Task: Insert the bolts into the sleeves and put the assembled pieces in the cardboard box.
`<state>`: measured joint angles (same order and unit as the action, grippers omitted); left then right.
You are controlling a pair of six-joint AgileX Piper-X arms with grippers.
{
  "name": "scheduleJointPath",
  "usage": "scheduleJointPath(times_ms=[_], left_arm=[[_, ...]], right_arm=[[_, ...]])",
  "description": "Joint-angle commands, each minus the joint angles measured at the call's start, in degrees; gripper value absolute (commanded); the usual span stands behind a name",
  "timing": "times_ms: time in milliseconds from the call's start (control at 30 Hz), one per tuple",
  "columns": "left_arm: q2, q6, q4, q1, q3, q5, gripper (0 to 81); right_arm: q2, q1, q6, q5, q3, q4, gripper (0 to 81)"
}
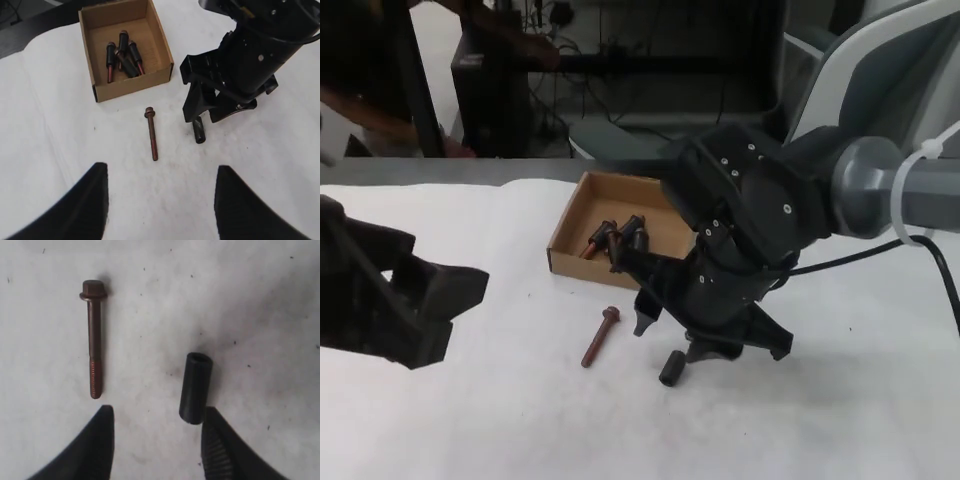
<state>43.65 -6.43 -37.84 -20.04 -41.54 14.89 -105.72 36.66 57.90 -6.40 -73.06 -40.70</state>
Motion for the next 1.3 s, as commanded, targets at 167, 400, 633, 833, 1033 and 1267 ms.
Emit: scheduleJointPath(times_ms=[167, 400, 633, 833, 1033, 1267], left_arm=[[-0.6, -0.1, 1.3, 0.1, 0.0, -0.5, 61.7], [-0.6, -0.1, 1.3, 0.1, 0.0, -0.5, 61.7], [-0.6, -0.1, 1.3, 0.1, 0.0, -0.5, 61.7], [-0.6, -0.1, 1.3, 0.1, 0.0, -0.5, 61.7], [-0.6, -0.1, 1.3, 0.1, 0.0, -0.5, 61.7], [-0.6, -0.6, 1.2, 0.1, 0.0, -0.8, 61.7]], right_arm=[[-2.4, -0.2, -1.3, -1.9, -0.8, 0.6, 51.9], [-3.8, -0.2, -1.3, -1.7, -0.9, 0.6, 51.9], [-5.2, -0.3, -1.4, -1.6, -0.9, 1.5, 51.9], [-7.2, -0.5, -2.1, -1.7, -1.6, 1.9, 51.9], [-7.6, -1.7, -2.8, -1.7, -1.6, 2.3, 51.9], [-7.6, -2.3, -2.8, -2.1, -1.6, 2.3, 51.9]])
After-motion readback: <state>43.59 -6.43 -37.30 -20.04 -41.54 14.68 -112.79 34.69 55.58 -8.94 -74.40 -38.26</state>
